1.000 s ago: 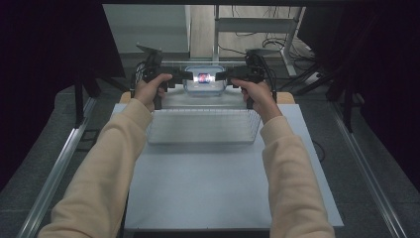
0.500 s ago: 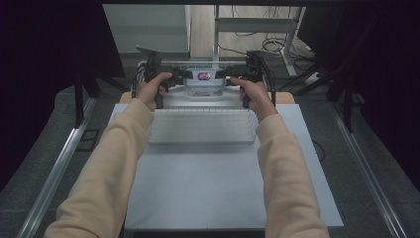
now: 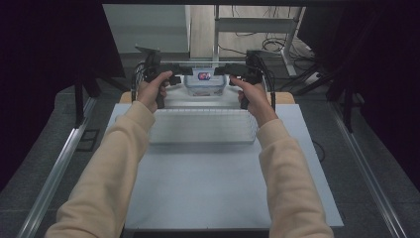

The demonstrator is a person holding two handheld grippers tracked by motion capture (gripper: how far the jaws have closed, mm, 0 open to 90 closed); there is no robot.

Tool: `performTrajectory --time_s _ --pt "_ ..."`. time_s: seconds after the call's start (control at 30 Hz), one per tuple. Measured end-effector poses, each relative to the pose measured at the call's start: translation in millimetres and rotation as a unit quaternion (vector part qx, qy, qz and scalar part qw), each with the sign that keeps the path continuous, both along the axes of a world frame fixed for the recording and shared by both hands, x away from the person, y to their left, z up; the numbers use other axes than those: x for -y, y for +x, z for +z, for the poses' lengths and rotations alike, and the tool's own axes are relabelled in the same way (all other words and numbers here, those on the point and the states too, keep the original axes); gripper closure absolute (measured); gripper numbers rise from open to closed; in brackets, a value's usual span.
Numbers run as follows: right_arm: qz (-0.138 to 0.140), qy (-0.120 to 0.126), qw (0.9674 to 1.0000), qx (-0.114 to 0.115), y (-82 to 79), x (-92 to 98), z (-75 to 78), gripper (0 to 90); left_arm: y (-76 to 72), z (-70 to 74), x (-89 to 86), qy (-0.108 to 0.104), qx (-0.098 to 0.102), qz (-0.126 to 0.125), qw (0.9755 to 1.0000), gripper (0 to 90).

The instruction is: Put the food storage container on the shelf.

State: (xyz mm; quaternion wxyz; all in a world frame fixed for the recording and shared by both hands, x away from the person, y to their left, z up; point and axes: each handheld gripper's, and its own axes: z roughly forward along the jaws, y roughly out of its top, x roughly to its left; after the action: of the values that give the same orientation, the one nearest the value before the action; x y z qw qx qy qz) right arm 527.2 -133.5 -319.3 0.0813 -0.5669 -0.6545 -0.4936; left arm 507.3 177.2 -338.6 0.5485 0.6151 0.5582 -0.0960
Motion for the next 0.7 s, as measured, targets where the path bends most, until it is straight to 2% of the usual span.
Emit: performTrajectory --time_s 0.03,0.07,0.1,0.13,0.2,0.27,0.3,0.33,0.37,0.4,0.43,0.47,0.5,0.53,0.57,0.6,0.63,0.7 --pt "-0.003 -0.002 0.9996 0.028 -8.7 2.3 5.5 8.7 -8.8 6.1 1.0 0.018 0.026 0.001 0.9995 18.5" --pt "-0.009 -0.008 0.9989 0.046 -14.4 4.1 8.3 8.8 -8.8 6.1 1.0 0.018 0.026 0.001 0.9995 17.9" --pt "-0.009 -0.008 0.9989 0.046 -14.4 4.1 8.3 8.8 -15.3 9.4 1.7 0.034 0.042 0.005 0.9985 17.9" --pt "-0.012 -0.015 0.9976 0.066 -21.2 6.1 11.4 8.8 -23.0 12.4 2.2 0.052 0.058 0.009 0.9969 17.8" --pt "0.011 -0.023 0.9935 0.111 -35.1 11.3 13.9 8.8 -40.7 16.0 2.9 0.077 0.085 0.016 0.9932 17.9" --pt "0.044 -0.028 0.9894 0.136 -51.4 16.7 12.8 10.2 -58.9 15.4 3.1 0.092 0.105 0.007 0.9902 18.0" --pt "0.054 -0.025 0.9883 0.140 -57.1 18.3 11.6 10.4 -68.0 13.6 3.0 0.102 0.114 0.002 0.9882 18.2" --pt "0.072 -0.033 0.9841 0.159 -75.8 23.1 7.7 11.7 -79.7 10.2 3.9 0.115 0.125 -0.001 0.9855 18.8" --pt "0.072 -0.033 0.9841 0.159 -75.8 23.1 7.7 11.7 -86.7 7.7 4.1 0.123 0.132 -0.004 0.9836 18.8" --pt "0.080 -0.060 0.9774 0.186 -94.0 28.4 3.8 12.7 -105.9 -0.9 5.2 0.137 0.148 -0.011 0.9794 19.4" --pt "0.080 -0.060 0.9774 0.186 -94.0 28.4 3.8 12.7 -105.9 -0.9 5.2 0.137 0.148 -0.011 0.9794 19.9" --pt "0.085 -0.079 0.9720 0.204 -109.4 34.3 -1.0 13.5 -115.3 -6.3 5.9 0.141 0.155 -0.015 0.9776 20.1" --pt "0.085 -0.079 0.9720 0.204 -109.4 34.3 -1.0 13.5 -124.4 -12.2 7.4 0.149 0.160 -0.021 0.9756 20.1" --pt "0.089 -0.087 0.9684 0.216 -118.1 38.0 -4.8 14.2 -136.2 -20.1 9.0 0.158 0.165 -0.028 0.9732 20.1" --pt "0.093 -0.099 0.9641 0.228 -128.2 42.6 -10.1 14.6 -147.6 -28.3 10.3 0.166 0.172 -0.034 0.9704 20.4" --pt "0.096 -0.119 0.9569 0.247 -143.8 49.4 -20.2 15.4 -154.3 -33.6 11.2 0.174 0.177 -0.038 0.9678 20.8" --pt "0.096 -0.119 0.9569 0.247 -143.8 49.4 -20.2 15.4 -160.9 -38.8 12.3 0.180 0.180 -0.041 0.9662 20.8" --pt "0.101 -0.138 0.9513 0.257 -156.3 54.9 -30.1 15.4 -178.0 -54.8 15.1 0.196 0.186 -0.051 0.9615 21.2"
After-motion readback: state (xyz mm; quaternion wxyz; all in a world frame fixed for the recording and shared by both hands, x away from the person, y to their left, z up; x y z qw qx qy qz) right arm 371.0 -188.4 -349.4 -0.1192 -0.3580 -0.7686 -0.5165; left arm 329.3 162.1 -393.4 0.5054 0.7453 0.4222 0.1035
